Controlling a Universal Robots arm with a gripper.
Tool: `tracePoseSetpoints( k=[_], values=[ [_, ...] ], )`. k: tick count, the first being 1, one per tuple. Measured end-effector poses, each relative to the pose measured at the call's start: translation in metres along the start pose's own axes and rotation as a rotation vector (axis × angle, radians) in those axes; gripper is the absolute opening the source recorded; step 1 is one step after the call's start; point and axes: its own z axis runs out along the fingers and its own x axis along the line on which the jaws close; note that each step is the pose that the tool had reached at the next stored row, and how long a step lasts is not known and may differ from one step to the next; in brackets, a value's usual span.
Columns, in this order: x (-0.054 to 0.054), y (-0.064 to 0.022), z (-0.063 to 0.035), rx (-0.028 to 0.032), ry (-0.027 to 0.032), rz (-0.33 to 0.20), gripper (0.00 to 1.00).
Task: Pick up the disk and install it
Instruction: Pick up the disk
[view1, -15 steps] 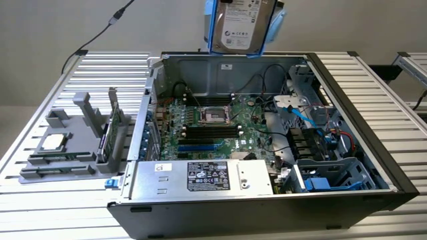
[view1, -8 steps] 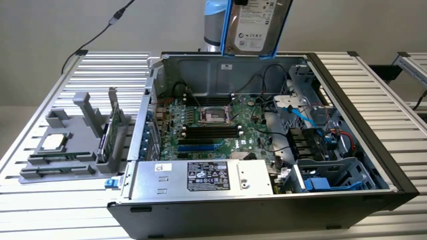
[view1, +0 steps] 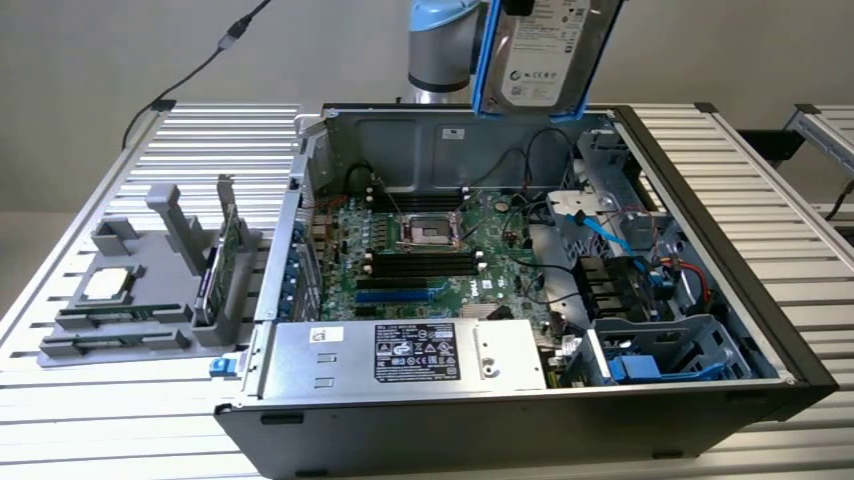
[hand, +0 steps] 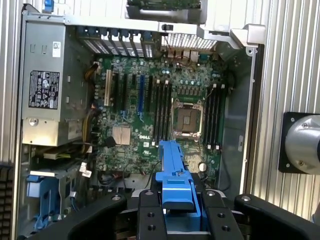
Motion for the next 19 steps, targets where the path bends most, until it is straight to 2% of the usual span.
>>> tracePoseSetpoints(
  k=[3,8,19],
  values=[
    [0.007,-0.0091,-0.0005,0.0039,-0.0035,0.0,0.33],
    [0.019,-0.022,-0.0012,0.0059,-0.0087,0.0,0.33],
    [0.048,-0.0389,-0.0041,0.0065,-0.0178,-0.001,0.33]
  ],
)
